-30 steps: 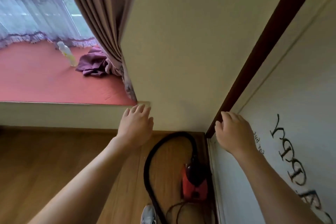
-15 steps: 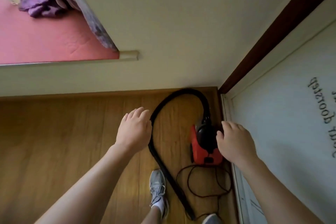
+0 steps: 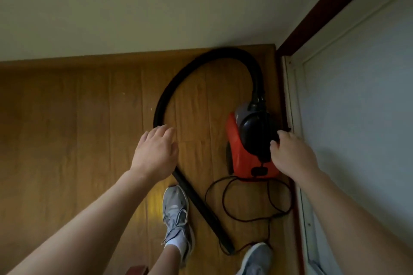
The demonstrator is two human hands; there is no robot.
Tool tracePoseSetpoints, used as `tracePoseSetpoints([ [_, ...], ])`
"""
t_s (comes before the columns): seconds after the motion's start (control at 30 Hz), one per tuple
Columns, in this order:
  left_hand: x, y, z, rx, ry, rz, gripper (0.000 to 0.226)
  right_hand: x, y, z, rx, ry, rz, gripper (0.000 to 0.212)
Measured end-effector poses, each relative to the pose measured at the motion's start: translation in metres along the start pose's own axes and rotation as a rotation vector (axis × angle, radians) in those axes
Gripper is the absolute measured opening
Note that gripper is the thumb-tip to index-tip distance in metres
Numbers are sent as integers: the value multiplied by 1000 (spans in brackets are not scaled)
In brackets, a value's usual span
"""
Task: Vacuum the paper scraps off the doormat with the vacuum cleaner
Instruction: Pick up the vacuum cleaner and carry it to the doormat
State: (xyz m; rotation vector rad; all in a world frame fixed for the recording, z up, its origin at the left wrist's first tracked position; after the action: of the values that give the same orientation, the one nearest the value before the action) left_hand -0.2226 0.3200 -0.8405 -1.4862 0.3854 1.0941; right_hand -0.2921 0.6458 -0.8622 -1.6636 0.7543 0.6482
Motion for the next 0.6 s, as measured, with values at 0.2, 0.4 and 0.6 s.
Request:
tracePoseSetpoints([
  [0.2, 34, 30, 0, 29, -16, 33, 50, 54, 41, 35, 129, 323, 7, 51],
  [0.4, 48, 41, -13, 11, -34, 32, 52, 72, 50, 39, 149, 519, 129, 36],
  [0.6, 63, 50, -27, -25, -98, -1, 55, 85, 43, 35, 224, 776, 273, 27],
])
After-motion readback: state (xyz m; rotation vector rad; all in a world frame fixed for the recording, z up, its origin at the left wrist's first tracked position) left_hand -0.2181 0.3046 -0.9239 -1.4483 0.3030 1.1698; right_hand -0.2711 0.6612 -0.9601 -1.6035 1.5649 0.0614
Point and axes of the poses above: each hand's wrist, its own y-axis towards the middle knuckle, its own x-axis out of the palm, z = x × y, the point moved 9 cm from there along y, towards the middle knuckle, and after that the axes turned 9 degrees about -x, right-handed, at the moved point
